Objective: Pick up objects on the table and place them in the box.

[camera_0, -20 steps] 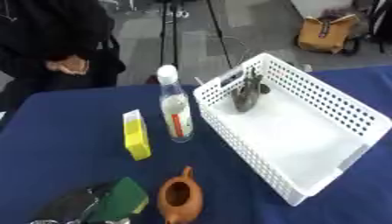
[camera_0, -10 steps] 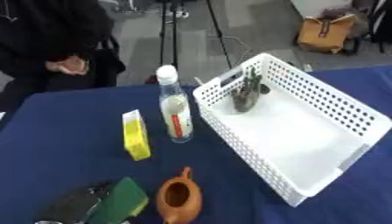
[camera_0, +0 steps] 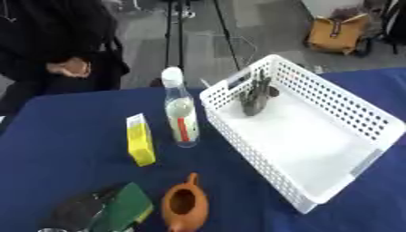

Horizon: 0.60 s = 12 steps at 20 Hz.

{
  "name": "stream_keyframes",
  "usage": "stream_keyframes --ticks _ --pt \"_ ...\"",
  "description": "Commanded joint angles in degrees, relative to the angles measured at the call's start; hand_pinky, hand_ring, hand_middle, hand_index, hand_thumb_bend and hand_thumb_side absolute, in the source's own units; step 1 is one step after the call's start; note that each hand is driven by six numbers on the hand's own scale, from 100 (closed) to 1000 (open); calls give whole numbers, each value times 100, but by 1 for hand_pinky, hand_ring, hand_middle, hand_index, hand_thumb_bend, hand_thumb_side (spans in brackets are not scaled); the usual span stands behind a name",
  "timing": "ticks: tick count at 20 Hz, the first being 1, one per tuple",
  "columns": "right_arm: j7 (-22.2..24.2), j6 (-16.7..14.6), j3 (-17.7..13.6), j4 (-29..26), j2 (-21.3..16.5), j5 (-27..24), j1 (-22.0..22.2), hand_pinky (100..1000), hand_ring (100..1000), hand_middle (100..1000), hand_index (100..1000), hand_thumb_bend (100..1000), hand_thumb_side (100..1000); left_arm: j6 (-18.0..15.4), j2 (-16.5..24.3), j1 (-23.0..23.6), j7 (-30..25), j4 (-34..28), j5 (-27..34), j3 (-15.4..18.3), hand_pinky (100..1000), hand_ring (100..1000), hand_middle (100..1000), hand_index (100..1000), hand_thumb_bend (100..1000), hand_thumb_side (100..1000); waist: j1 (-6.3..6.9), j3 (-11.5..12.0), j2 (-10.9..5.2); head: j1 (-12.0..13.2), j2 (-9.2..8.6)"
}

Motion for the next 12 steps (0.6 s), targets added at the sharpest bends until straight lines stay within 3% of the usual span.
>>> stream_keyframes --ticks 1,8,12 --pt "-3 -13 -25 -66 -109 -38 -37 610 530 483 559 100 572 67 17 -11 28 50 76 -50 407 525 656 1000 231 853 -32 -13 -70 24 -52" --pt "-8 -12 -29 -66 -108 -38 -31 610 530 483 559 100 573 118 19 -32 69 64 114 -77 217 401 548 953 209 808 -29 -7 -74 38 -60" --pt "-24 -11 -33 -66 -109 -39 -34 610 530 483 559 100 574 103 17 -37 51 92 86 -86 162 359 515 944 226 779 -30 -13 -74 39 -64"
